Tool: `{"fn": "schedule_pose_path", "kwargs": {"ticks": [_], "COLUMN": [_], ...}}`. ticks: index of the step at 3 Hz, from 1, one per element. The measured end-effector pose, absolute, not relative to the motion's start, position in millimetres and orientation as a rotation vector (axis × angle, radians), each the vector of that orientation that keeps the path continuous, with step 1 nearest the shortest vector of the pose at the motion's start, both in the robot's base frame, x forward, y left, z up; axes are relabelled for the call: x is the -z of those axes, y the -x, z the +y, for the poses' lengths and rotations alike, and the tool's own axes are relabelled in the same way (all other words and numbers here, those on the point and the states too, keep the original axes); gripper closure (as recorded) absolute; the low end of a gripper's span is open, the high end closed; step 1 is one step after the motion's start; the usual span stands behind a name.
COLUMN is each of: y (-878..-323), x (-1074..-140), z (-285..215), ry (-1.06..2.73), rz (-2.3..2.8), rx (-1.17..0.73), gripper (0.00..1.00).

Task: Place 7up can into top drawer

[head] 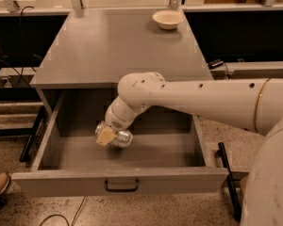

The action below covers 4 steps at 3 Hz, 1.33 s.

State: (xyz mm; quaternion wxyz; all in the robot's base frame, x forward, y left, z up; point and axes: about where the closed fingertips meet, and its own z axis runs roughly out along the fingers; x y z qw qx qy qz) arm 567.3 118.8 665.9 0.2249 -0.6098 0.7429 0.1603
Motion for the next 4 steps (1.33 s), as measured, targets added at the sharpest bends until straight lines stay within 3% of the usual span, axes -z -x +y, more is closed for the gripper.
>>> {"fn": "schedule_pose_path", "kwargs": {"ticks": [1,2,4], "y": [-558.8,-551.0,-518.0], "x": [-651.6,-648.7,-686.5], "z": [123.4,122.1,68.2], "ry": [1.657,1.637,1.544], "rz": [2.033,2.008,2.013], "rx": [-0.507,-0.549,-0.531], "gripper": [0.11,0.0,0.0]}}
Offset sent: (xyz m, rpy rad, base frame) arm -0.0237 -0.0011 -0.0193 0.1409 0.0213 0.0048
